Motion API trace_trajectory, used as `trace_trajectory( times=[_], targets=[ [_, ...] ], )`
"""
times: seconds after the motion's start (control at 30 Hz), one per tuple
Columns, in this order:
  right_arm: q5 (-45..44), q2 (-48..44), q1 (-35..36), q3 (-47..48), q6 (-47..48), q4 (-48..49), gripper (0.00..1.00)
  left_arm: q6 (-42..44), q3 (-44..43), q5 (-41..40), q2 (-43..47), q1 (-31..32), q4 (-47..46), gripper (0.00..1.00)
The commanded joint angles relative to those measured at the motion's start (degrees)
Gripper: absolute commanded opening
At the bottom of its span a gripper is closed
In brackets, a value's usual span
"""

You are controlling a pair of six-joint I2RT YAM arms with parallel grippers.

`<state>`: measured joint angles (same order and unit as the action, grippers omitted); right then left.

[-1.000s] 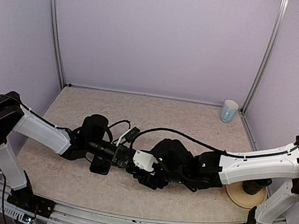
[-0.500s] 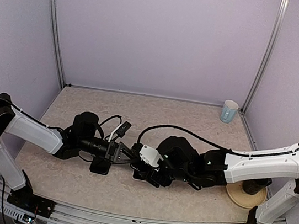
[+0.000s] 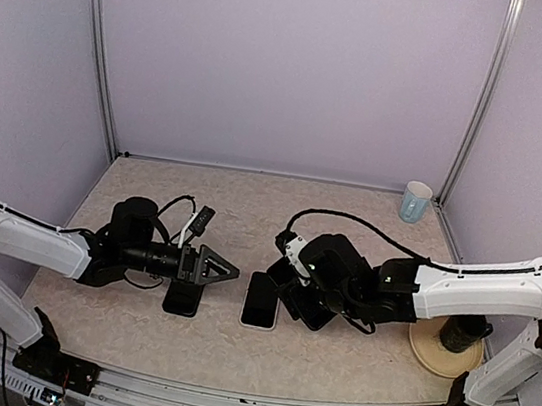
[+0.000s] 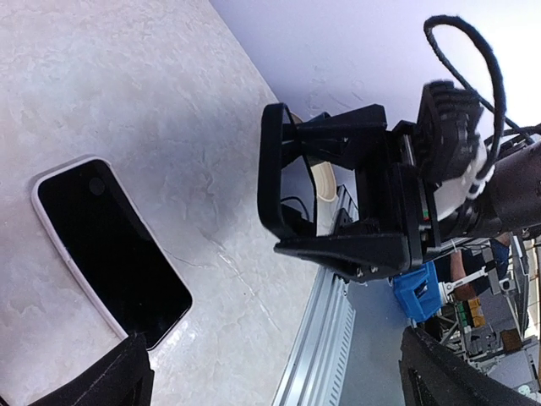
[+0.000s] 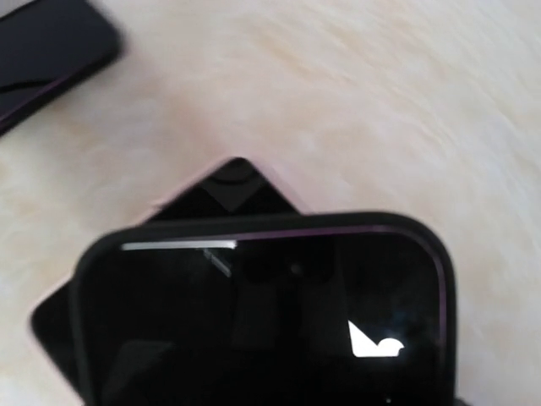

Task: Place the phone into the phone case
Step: Place the phone with the phone case at the center of the board.

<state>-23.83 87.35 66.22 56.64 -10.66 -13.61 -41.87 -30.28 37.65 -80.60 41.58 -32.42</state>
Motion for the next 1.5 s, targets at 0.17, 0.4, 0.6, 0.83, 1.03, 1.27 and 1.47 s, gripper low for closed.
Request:
trace_trajectory(
  times=[0.17, 0.4, 0.6, 0.83, 1.03, 1.27, 1.47],
  targets=[
    [-9.11, 3.11, -3.2, 6.32, -21.72, -8.37, 0.6, 1.2, 2.24, -4.27, 4.33, -0.36, 2.4, 0.99],
    [-13.34, 4.05, -4.25, 5.68, -32.03, -11.18, 0.61, 1.48, 3.49, -5.8, 6.94, -0.41, 4.06, 0.99],
    [-13.95, 4.16, -6.29, 3.22, -38.92, -11.37, 0.6, 1.53, 3.83, -6.44, 8.67, -0.45, 5.1, 0.99],
    [-10.6, 4.55, -9.75, -1.24, -42.33, -7.43, 0.61, 1.7, 3.95, -7.58, 9.64, -0.45, 5.88, 0.99],
    [-10.18, 5.87, -10.75, -1.58, -42.87, -6.9, 0.62, 1.88, 4.16, -7.94, 10.0, -0.45, 6.15, 0.99],
    [-8.87, 7.56, -11.02, -1.66, -43.79, -5.84, 0.63, 1.53, 4.34, -8.06, 9.85, -0.45, 5.71, 0.99],
    [-7.98, 9.24, -11.02, -2.23, -45.21, -5.33, 0.66, 1.61, 4.53, -8.33, 10.15, -0.45, 5.84, 0.99]
  ],
)
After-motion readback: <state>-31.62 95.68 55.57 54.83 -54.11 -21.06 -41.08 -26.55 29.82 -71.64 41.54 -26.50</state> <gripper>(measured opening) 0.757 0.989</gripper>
